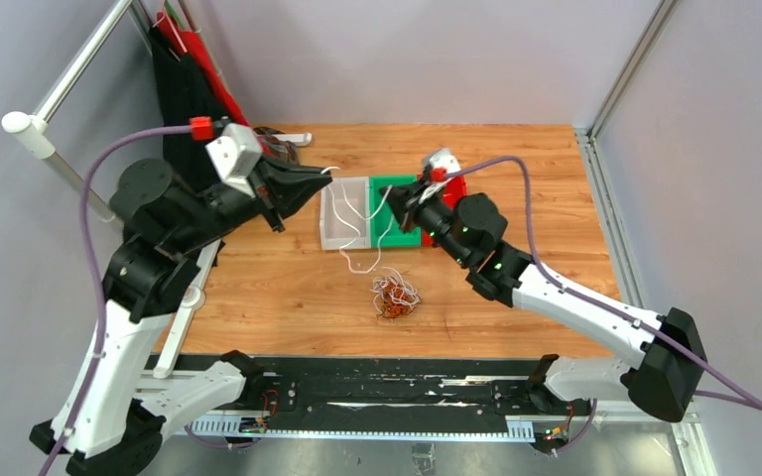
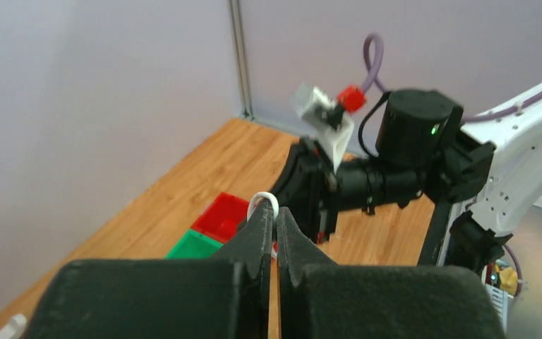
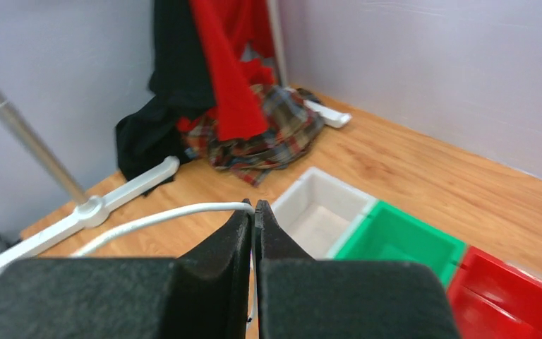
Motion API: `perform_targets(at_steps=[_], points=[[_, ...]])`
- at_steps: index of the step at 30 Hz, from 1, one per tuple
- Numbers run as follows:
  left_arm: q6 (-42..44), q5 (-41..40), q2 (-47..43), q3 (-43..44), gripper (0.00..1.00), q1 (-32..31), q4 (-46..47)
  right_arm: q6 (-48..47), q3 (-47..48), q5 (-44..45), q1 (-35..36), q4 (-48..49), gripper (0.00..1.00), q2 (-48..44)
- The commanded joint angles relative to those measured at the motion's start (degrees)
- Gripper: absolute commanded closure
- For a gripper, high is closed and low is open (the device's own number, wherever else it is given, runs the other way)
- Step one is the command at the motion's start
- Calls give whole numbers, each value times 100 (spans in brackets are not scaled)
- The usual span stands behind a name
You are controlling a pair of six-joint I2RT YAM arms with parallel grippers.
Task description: Untangle the cables
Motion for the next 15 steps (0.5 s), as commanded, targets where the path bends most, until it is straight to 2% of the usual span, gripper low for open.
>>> perform_targets(at_steps=[1, 4, 8, 14, 15], points=[[432, 16, 628, -106, 99, -269, -299, 806, 72, -290, -720, -254, 99, -385], [804, -376, 1316, 245, 99, -656, -700, 1260, 64, -477, -1335, -400, 99, -492], [1042, -616, 2113, 702, 99, -970, -746, 1523, 162, -560, -1956, -580, 99, -522], [1500, -866, 3534, 1764, 83, -1162, -1174, 1792, 607, -641, -2757, -1017, 99, -164], [1545, -923, 3723, 1869, 77, -1167, -1207, 1868, 654, -701, -2892, -1021, 100, -84]])
